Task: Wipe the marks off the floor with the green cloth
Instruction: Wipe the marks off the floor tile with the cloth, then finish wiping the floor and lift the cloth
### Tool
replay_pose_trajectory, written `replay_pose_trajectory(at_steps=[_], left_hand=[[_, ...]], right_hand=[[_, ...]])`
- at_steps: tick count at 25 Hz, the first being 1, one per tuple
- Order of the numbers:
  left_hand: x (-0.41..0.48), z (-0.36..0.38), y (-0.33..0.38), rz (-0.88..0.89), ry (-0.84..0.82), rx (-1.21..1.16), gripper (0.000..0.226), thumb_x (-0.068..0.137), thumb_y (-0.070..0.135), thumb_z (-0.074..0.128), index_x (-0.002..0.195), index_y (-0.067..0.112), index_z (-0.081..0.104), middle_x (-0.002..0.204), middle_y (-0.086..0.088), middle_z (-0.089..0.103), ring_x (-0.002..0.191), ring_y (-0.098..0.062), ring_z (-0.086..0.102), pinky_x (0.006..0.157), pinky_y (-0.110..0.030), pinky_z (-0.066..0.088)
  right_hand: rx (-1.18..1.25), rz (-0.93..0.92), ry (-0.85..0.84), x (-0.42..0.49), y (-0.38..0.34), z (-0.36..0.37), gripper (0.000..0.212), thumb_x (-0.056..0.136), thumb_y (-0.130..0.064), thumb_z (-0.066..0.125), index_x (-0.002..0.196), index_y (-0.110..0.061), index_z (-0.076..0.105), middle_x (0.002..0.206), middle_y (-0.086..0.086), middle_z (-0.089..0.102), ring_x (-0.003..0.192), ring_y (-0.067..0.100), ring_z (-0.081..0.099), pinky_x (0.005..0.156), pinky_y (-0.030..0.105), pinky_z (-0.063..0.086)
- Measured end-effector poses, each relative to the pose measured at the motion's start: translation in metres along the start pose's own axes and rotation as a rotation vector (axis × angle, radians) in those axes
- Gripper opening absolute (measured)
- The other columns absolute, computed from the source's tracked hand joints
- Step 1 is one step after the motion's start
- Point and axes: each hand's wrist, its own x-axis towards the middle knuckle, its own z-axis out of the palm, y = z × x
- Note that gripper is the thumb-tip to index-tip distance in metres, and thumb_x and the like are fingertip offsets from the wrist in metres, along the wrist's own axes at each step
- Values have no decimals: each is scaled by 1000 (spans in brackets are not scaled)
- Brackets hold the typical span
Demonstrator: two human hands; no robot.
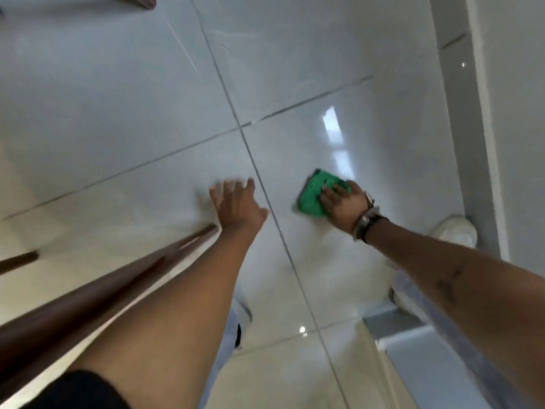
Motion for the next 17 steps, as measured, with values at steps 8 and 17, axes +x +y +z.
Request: replay_pose_trajectory(at_steps=[8,17], left_hand=[[-222,-153,24,-151,-324,-1649,38,88,37,67,123,22,63,131,3,65,110,-10,64,94,-31,44],[-365,-291,-106,8,65,-1894,28,79,9,76,106,6,74,101,-12,78,90,-24,74,77,-34,61]], right_hand=[[2206,894,-23,-68,-98,-286,27,73,-4,52,96,-9,67,95,13,71,88,30,67,89,48,53],[1673,501,-286,-69,-207,-503,30,69,-34,73,95,-19,70,90,0,73,80,13,68,67,37,58]])
